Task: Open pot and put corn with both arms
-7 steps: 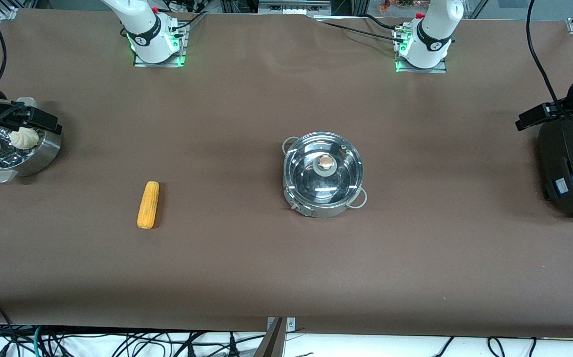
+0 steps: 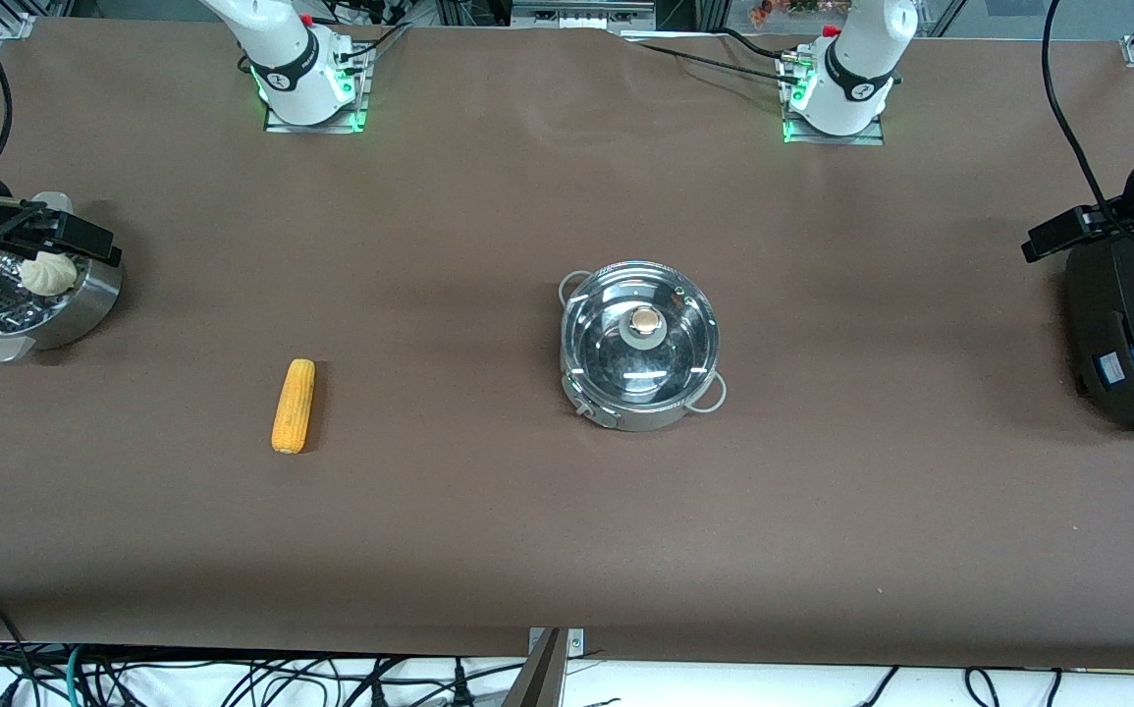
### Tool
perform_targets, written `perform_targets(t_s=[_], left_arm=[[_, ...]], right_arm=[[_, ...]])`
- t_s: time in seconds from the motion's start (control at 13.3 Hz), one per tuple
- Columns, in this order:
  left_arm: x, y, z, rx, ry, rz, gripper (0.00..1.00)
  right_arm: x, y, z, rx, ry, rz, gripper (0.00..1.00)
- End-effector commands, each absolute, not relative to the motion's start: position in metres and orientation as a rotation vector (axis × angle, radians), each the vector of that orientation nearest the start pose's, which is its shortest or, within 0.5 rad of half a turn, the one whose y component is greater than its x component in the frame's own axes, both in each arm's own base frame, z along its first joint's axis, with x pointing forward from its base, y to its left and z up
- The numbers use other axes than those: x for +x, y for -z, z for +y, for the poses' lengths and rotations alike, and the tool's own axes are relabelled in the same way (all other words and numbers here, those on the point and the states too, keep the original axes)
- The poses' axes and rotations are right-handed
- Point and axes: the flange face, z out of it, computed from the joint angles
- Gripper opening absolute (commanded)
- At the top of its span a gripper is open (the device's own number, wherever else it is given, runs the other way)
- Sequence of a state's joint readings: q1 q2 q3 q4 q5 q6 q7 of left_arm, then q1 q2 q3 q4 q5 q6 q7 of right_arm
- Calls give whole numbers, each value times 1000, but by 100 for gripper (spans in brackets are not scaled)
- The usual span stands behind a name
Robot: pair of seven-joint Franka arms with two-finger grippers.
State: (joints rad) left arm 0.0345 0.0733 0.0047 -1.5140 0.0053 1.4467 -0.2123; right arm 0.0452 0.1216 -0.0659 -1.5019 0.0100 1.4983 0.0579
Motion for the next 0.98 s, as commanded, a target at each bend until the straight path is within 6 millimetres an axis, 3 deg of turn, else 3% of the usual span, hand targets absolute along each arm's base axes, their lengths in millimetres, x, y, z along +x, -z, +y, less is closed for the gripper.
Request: perform_targets(t_s=[0.0, 0.9], left_arm=[[560, -606, 24, -3116, -202, -405, 100], [559, -606, 23, -3118, -209, -388, 100]], right_arm=[[584, -587, -10, -3145, -183, 113, 100], [583, -588, -12, -3145, -181, 121, 100]])
